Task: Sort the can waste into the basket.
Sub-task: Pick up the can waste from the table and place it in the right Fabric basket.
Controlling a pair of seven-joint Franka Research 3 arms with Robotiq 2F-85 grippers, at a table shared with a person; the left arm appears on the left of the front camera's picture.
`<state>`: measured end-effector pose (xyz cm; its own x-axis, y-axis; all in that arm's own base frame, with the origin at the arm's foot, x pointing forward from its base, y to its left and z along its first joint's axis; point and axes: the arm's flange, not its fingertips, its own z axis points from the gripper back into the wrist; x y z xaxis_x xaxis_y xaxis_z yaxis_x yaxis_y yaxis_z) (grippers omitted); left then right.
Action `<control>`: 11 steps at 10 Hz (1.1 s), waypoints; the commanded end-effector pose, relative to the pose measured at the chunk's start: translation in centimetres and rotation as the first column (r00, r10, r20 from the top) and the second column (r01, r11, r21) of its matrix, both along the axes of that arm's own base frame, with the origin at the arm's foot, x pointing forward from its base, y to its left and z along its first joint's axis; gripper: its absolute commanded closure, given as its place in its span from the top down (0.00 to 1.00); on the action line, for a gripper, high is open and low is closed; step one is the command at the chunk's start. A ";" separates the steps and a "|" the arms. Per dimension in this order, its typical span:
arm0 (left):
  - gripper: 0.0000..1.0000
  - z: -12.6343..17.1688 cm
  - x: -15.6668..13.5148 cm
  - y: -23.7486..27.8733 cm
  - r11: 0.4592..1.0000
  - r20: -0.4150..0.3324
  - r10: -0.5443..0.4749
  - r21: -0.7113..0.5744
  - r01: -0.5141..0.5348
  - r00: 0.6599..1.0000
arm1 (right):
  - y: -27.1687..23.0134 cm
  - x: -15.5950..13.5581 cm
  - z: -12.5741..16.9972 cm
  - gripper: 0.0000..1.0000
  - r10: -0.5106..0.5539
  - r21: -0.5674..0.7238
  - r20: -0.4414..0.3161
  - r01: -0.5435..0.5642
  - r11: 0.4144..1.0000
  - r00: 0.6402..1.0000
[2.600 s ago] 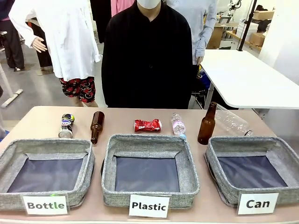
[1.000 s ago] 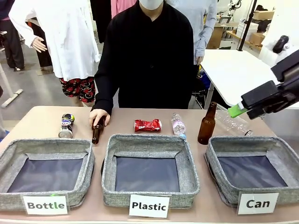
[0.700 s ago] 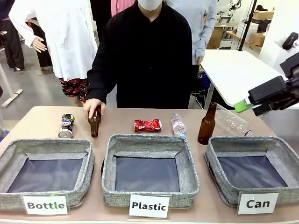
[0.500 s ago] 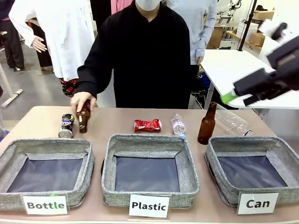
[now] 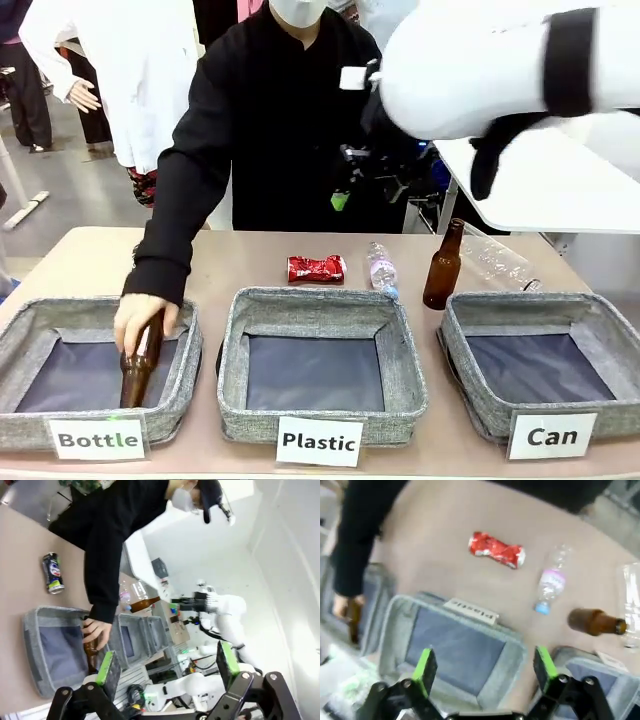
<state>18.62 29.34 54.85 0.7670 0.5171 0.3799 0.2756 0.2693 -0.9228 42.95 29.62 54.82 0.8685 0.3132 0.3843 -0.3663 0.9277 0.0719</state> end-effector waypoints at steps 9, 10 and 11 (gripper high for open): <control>1.00 -3.2 2.6 -2.3 0.969 -0.112 -0.242 -0.074 0.234 0.964 | 7.0 11.9 -9.9 1.00 -0.312 0.127 -0.192 0.339 0.932 0.931; 1.00 -3.9 3.4 -4.6 0.958 -0.134 -0.287 -0.064 0.281 0.948 | 7.7 13.2 -10.5 1.00 -0.281 0.094 -0.200 0.304 0.948 0.939; 1.00 -4.7 3.6 -6.2 0.952 -0.170 -0.307 -0.050 0.303 0.936 | 7.7 13.2 -10.5 1.00 -0.281 0.094 -0.200 0.304 0.948 0.939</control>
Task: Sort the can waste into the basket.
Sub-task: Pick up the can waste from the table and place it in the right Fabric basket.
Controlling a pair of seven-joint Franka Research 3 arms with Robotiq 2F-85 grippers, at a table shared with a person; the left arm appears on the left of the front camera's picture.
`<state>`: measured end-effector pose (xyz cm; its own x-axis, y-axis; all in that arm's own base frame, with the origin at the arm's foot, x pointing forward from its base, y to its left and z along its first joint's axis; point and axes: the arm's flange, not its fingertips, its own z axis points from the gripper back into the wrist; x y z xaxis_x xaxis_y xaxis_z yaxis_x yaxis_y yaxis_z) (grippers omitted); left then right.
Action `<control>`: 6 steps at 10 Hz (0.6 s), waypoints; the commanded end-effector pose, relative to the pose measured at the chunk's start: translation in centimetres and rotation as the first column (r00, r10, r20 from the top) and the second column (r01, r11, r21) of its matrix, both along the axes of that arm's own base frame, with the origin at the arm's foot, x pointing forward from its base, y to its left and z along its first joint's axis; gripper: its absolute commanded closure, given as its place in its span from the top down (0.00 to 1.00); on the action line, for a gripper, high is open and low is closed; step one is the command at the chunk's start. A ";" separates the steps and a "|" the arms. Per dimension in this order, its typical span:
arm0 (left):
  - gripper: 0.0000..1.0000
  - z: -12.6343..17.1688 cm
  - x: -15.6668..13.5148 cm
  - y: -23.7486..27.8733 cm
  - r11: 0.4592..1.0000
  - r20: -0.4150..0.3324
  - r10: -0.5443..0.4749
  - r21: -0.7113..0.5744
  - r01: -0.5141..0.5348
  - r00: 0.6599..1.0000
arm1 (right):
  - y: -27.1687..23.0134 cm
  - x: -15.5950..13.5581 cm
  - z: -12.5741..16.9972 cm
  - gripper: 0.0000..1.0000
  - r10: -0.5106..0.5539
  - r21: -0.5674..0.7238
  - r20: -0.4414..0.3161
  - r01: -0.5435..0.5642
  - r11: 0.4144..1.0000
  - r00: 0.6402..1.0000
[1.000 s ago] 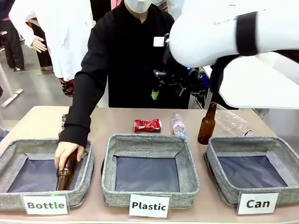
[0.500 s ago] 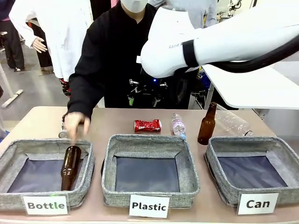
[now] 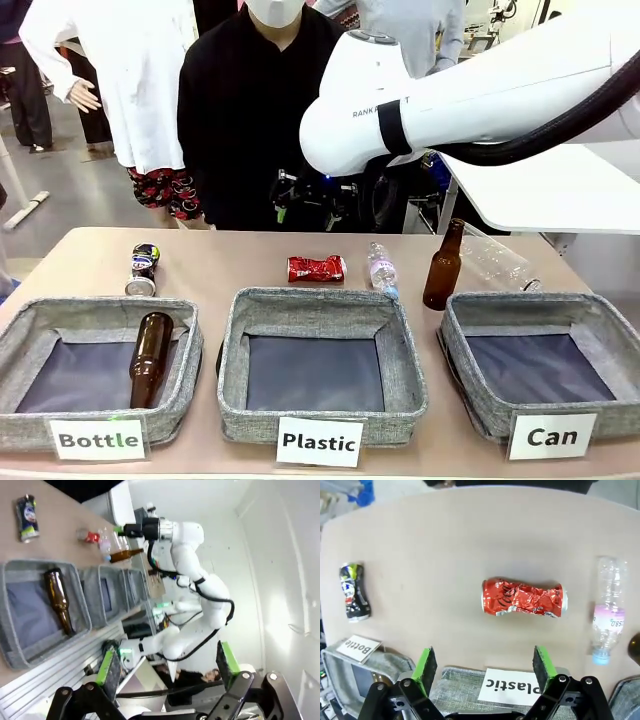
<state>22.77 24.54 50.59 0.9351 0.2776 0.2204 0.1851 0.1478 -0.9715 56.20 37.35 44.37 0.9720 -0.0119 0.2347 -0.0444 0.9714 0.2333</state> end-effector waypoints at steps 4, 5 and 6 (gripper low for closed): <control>1.00 -5.4 0.3 -10.5 0.958 -0.184 -0.190 0.181 0.224 0.964 | 0.0 0.0 0.0 1.00 0.007 -0.003 -0.005 -0.007 1.000 1.000; 1.00 -7.1 0.4 -13.0 0.930 -0.222 -0.222 0.245 0.274 0.949 | 0.0 0.0 0.0 1.00 0.007 -0.003 -0.005 -0.007 1.000 1.000; 1.00 -8.8 0.7 -14.8 0.911 -0.234 -0.231 0.290 0.294 0.944 | 0.0 0.0 0.0 1.00 0.007 -0.003 -0.005 -0.007 1.000 1.000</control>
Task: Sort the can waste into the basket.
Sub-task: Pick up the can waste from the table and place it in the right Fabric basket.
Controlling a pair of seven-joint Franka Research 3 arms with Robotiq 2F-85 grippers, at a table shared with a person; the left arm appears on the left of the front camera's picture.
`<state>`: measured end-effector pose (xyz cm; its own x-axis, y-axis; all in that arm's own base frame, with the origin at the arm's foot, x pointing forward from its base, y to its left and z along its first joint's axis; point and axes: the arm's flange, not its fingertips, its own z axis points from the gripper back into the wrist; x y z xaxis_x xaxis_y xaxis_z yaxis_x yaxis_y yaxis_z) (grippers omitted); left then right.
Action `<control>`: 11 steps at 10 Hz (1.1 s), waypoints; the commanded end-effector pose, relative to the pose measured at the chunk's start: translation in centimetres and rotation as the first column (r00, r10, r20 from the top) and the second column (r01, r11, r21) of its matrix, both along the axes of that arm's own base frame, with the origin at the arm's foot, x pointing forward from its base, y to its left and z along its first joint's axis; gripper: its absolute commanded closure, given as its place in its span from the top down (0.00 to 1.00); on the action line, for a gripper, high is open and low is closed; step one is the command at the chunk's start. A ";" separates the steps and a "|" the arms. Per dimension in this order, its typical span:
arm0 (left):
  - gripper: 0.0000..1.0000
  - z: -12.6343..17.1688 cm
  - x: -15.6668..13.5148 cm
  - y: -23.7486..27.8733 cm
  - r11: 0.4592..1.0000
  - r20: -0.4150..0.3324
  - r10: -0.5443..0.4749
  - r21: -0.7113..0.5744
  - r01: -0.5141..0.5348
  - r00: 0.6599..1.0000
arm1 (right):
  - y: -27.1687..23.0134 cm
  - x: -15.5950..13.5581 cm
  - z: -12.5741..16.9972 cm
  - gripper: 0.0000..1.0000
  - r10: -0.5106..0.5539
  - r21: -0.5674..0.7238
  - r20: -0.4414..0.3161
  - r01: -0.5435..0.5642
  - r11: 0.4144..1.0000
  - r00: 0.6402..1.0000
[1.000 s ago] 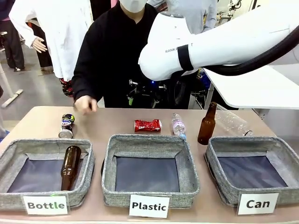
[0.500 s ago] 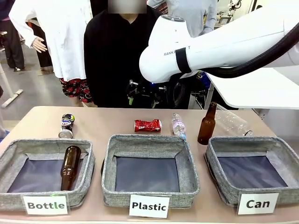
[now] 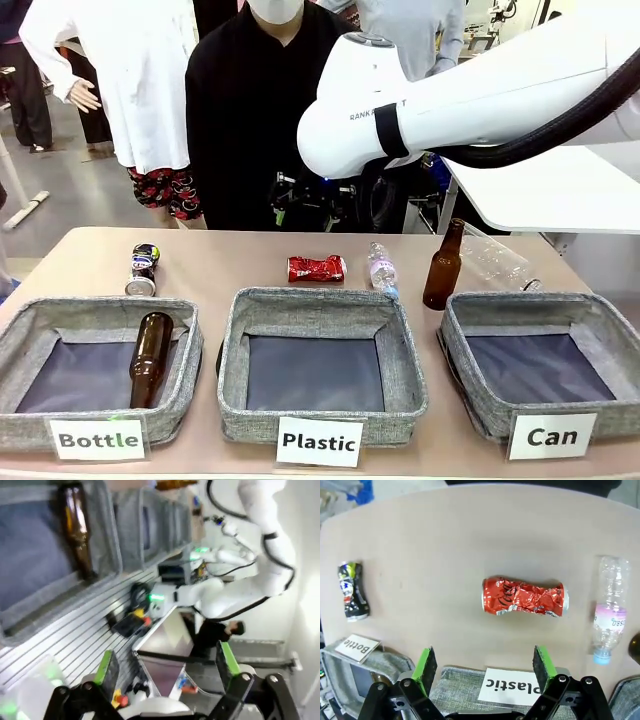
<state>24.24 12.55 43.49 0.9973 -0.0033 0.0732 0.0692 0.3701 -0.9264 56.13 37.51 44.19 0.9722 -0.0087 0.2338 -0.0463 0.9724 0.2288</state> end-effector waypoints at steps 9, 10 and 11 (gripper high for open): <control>1.00 0.0 0.0 0.0 1.000 0.000 0.000 0.000 0.000 1.000 | -0.1 2.9 -3.4 1.00 0.977 -0.227 -0.173 -0.970 0.086 0.127; 1.00 0.0 0.0 0.0 1.000 0.000 0.000 0.000 0.000 1.000 | 0.0 2.3 -2.9 1.00 0.981 -0.251 -0.085 -0.957 0.147 0.173; 1.00 0.0 0.0 0.0 1.000 0.000 0.000 0.000 0.000 1.000 | 0.3 2.3 -4.2 1.00 0.852 -0.184 -0.137 -0.858 0.479 0.505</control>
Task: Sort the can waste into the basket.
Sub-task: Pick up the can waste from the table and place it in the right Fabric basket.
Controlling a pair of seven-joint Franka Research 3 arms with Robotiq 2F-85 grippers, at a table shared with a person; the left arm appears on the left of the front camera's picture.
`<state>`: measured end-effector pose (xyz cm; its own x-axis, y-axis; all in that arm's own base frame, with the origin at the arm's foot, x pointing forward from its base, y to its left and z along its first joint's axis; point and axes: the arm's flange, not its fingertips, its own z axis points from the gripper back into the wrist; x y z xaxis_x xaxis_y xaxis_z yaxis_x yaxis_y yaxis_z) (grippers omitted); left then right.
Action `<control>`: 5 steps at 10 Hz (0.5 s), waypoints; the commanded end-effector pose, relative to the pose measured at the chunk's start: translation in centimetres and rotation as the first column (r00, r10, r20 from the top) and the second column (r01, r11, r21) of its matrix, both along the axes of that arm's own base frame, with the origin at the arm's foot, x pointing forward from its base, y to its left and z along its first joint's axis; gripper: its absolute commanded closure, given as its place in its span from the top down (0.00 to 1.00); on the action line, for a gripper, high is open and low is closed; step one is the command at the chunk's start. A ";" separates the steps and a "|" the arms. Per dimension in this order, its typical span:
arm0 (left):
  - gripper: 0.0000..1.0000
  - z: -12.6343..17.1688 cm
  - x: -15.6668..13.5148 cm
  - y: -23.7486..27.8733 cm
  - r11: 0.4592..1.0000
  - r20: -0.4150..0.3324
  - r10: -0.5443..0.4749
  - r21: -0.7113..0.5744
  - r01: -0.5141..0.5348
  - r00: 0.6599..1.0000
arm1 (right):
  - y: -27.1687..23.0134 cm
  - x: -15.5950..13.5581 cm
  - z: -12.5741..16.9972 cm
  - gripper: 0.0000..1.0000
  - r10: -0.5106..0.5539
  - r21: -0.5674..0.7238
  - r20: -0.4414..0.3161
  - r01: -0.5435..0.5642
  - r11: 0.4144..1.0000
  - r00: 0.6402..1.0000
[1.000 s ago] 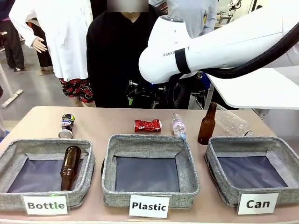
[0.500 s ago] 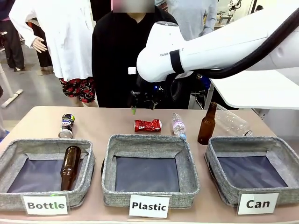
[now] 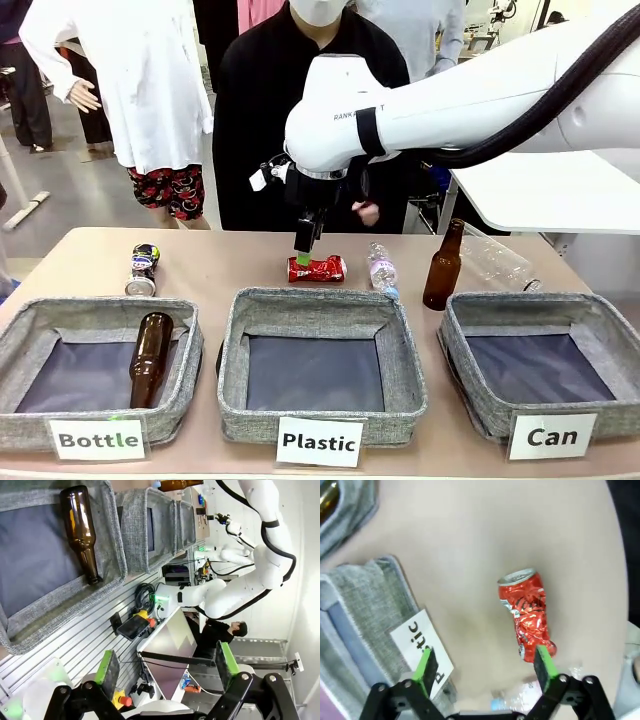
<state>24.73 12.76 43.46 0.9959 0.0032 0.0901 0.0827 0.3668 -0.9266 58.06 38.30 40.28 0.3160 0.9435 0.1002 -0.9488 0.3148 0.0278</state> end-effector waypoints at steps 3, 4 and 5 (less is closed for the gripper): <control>1.00 0.0 -0.5 -0.2 1.000 -0.017 -0.006 0.004 0.006 1.000 | -0.2 0.2 -0.2 1.00 -0.051 -0.001 -0.007 0.051 0.999 0.999; 1.00 0.0 -0.5 -0.2 1.000 -0.017 -0.006 0.004 0.006 1.000 | -0.6 0.9 0.5 1.00 0.135 0.139 0.033 -0.138 0.981 0.990; 1.00 0.0 -0.5 -0.2 1.000 -0.017 -0.006 0.004 0.006 1.000 | -1.5 -1.8 2.8 1.00 0.236 0.224 0.058 -0.243 0.944 0.970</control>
<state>24.73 12.76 43.47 0.9959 0.0033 0.0899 0.0824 0.3669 -0.9266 58.39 38.75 41.49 0.2337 0.9510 0.2022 -0.9716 0.2366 0.0099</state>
